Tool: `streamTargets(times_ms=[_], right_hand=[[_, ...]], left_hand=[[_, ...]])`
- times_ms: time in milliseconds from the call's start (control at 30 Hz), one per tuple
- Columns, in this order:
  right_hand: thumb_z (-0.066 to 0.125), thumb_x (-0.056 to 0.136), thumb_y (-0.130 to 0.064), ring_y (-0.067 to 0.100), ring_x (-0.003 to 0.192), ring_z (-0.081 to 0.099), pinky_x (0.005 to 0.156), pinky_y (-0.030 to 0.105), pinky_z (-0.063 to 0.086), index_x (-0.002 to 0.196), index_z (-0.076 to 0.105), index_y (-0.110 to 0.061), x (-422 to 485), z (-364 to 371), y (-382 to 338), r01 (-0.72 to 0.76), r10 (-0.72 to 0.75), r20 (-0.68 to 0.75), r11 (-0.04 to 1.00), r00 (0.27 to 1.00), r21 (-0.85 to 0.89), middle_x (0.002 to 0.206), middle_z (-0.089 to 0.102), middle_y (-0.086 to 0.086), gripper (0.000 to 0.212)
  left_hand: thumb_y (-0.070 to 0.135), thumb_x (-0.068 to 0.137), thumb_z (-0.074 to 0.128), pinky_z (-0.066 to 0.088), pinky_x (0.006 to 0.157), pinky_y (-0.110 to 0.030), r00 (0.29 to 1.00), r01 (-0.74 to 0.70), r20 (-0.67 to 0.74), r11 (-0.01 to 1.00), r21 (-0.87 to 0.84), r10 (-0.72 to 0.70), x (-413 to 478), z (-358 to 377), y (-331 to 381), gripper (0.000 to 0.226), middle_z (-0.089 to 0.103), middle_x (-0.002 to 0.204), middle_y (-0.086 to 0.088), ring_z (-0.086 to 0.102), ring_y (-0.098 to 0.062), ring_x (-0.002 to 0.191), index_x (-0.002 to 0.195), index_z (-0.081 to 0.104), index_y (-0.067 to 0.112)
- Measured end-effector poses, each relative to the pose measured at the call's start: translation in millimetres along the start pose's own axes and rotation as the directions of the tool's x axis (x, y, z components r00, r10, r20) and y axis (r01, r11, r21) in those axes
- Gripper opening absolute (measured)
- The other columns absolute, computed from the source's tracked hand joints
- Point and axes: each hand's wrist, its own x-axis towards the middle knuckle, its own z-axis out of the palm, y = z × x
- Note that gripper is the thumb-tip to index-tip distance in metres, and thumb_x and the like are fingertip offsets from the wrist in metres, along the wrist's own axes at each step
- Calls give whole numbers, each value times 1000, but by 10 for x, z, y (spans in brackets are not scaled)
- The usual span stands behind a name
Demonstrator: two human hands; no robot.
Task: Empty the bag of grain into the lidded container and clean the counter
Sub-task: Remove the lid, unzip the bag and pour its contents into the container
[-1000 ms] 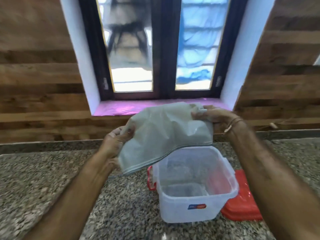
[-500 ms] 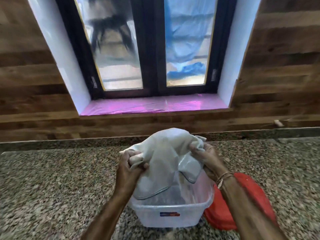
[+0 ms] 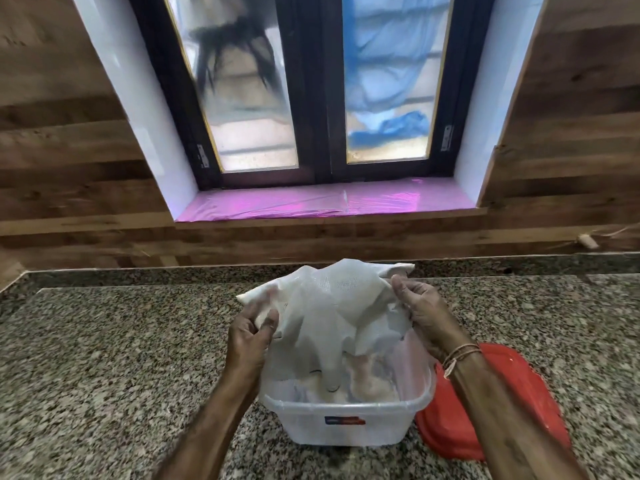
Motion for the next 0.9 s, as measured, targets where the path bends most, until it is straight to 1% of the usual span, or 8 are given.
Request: streamTargets(times_ms=[100, 167, 267, 400, 500, 567, 800, 900], right_hand=[[73, 84, -31, 25, 83, 73, 67, 32, 62, 107, 77, -2, -11, -37, 46, 51, -52, 31, 998, 998, 21, 99, 77, 20, 37], [84, 74, -40, 27, 94, 70, 79, 37, 62, 107, 77, -3, 15, -71, 74, 96, -97, 29, 995, 995, 38, 109, 74, 20, 50], [94, 58, -48, 23, 93, 69, 79, 39, 59, 103, 68, -13, 47, -90, 45, 127, -125, -39, 991, 991, 38, 111, 72, 13, 63], [87, 72, -45, 21, 92, 72, 80, 39, 60, 130, 51, -10, 83, 13, -87, 76, -76, -208, 997, 975, -9, 107, 73, 8, 76], [78, 86, -32, 14, 71, 69, 62, 30, 56, 105, 67, 5, 113, 56, -165, 88, -104, -188, 992, 977, -90, 80, 77, -1, 43], [80, 83, -30, 18, 64, 65, 53, 28, 52, 95, 70, 0, 107, 53, -175, 77, -84, -183, 996, 980, -47, 77, 75, 6, 34], [85, 62, -39, 19, 66, 69, 50, 30, 58, 84, 71, -20, 77, -81, -190, 65, -62, -101, 997, 993, 29, 82, 74, 8, 33], [79, 79, -23, 14, 61, 68, 48, 27, 57, 81, 66, -15, 51, -127, -238, 72, -72, -88, 997, 994, -1, 72, 73, 2, 16]], left_hand=[[31, 85, 80, 61, 78, -50, 1000, -20, 15, 1000, 19, 20, -16, -63, 13, 93, 55, 142, 5, 67, -23, 116, 152, 21, 58], [33, 73, 83, 62, 76, -45, 1000, -2, -9, 1000, -12, 2, -9, -96, 18, 102, 58, 140, 1, 68, -21, 113, 152, 23, 57], [3, 82, 78, 62, 67, -31, 999, 2, -32, 998, -60, -4, -31, -58, 8, 79, 63, 133, -11, 71, -15, 99, 145, 42, 35], [4, 80, 74, 62, 67, -34, 997, 50, -56, 996, -70, -54, -124, -42, 4, 103, 64, 125, 10, 73, -7, 96, 157, 20, 42], [0, 87, 71, 61, 61, -35, 999, 29, -40, 999, -31, -30, -168, -60, 4, 70, 71, 115, 4, 72, -13, 92, 141, 44, 36], [5, 86, 72, 59, 57, -31, 998, 28, -60, 998, -60, -31, -193, -45, 37, 49, 73, 104, 2, 70, -15, 85, 122, 54, 33], [18, 90, 69, 57, 55, -27, 992, 13, -123, 996, -92, -24, -205, -63, 139, 18, 73, 93, -1, 69, -12, 77, 104, 61, 25], [16, 94, 67, 51, 55, -29, 993, -34, -110, 999, -26, 31, -215, -76, 169, 12, 68, 86, -1, 63, -11, 72, 102, 60, 23]])
